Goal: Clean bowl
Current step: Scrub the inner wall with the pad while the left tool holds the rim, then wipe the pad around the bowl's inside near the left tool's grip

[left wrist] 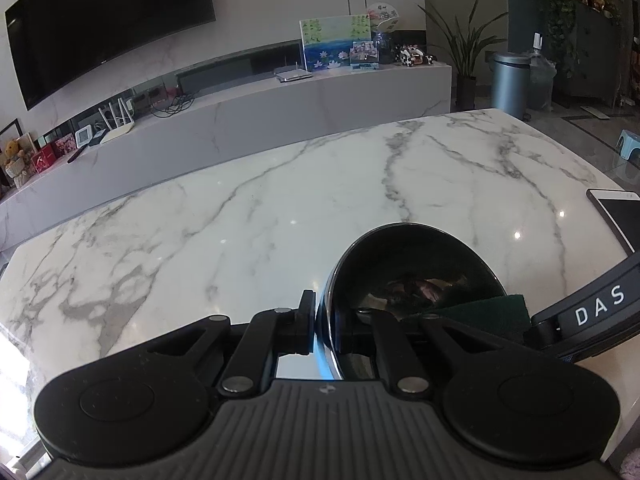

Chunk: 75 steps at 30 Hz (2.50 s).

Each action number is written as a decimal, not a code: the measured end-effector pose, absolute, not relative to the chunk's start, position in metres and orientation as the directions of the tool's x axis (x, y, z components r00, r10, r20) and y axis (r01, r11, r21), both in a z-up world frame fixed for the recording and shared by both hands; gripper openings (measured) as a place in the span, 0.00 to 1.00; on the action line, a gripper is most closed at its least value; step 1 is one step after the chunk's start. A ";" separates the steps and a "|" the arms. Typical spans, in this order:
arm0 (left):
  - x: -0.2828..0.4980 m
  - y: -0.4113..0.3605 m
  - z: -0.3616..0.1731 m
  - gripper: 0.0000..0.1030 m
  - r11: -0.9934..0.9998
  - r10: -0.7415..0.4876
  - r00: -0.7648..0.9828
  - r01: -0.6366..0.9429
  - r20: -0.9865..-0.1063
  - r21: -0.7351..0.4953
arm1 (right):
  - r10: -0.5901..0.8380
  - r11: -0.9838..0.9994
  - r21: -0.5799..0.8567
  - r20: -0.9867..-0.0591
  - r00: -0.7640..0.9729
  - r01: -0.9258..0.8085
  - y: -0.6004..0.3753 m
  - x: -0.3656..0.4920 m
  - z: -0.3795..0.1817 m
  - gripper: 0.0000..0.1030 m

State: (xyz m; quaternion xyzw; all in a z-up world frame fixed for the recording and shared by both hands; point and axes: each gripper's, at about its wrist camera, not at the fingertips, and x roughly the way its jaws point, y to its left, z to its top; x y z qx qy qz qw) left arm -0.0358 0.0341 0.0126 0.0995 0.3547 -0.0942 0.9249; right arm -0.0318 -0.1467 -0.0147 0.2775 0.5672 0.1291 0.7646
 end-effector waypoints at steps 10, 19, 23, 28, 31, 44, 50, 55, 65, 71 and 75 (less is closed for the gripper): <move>-0.034 0.042 0.014 0.10 0.967 -0.140 0.718 0.249 -0.682 0.063 | 0.446 0.875 0.484 -0.818 0.363 0.013 -0.136 -0.032 -0.013 0.20; -0.029 0.040 0.007 0.13 0.961 -0.163 0.684 0.274 -0.711 0.043 | 0.368 0.927 0.366 -0.836 0.407 -0.086 -0.130 -0.030 -0.011 0.20; -0.031 0.036 0.006 0.13 0.953 -0.146 0.691 0.291 -0.708 0.088 | 0.351 0.935 0.339 -0.839 0.416 -0.105 -0.130 -0.028 -0.007 0.20; -0.032 0.032 0.005 0.13 0.944 -0.143 0.696 0.310 -0.704 0.115 | 0.327 0.945 0.293 -0.837 0.439 -0.145 -0.129 -0.021 0.001 0.20; -0.030 0.033 0.005 0.13 0.946 -0.141 0.693 0.304 -0.707 0.110 | 0.315 0.949 0.265 -0.835 0.450 -0.174 -0.125 -0.012 0.006 0.20; -0.001 0.061 -0.001 0.13 0.984 -0.170 0.648 0.156 -0.742 -0.088 | 0.290 0.945 0.176 -0.844 0.452 -0.277 -0.105 0.012 0.009 0.20; 0.008 0.073 -0.005 0.13 0.984 -0.177 0.632 0.102 -0.754 -0.145 | 0.245 0.925 0.075 -0.866 0.435 -0.373 -0.088 0.028 0.015 0.20; 0.008 0.076 -0.006 0.13 0.984 -0.173 0.627 0.074 -0.760 -0.163 | 0.225 0.919 0.053 -0.885 0.407 -0.391 -0.081 0.034 0.018 0.20; 0.006 0.069 -0.004 0.14 0.988 -0.152 0.633 0.078 -0.759 -0.133 | 0.263 0.950 0.197 -0.923 0.279 -0.243 -0.098 0.028 0.024 0.22; 0.005 0.067 -0.003 0.13 0.989 -0.145 0.634 0.087 -0.759 -0.116 | 0.301 0.949 0.265 -0.920 0.252 -0.169 -0.107 0.025 0.019 0.21; 0.005 0.068 -0.002 0.13 0.987 -0.158 0.630 0.092 -0.761 -0.129 | 0.233 0.952 0.157 -0.929 0.287 -0.264 -0.090 0.021 0.018 0.20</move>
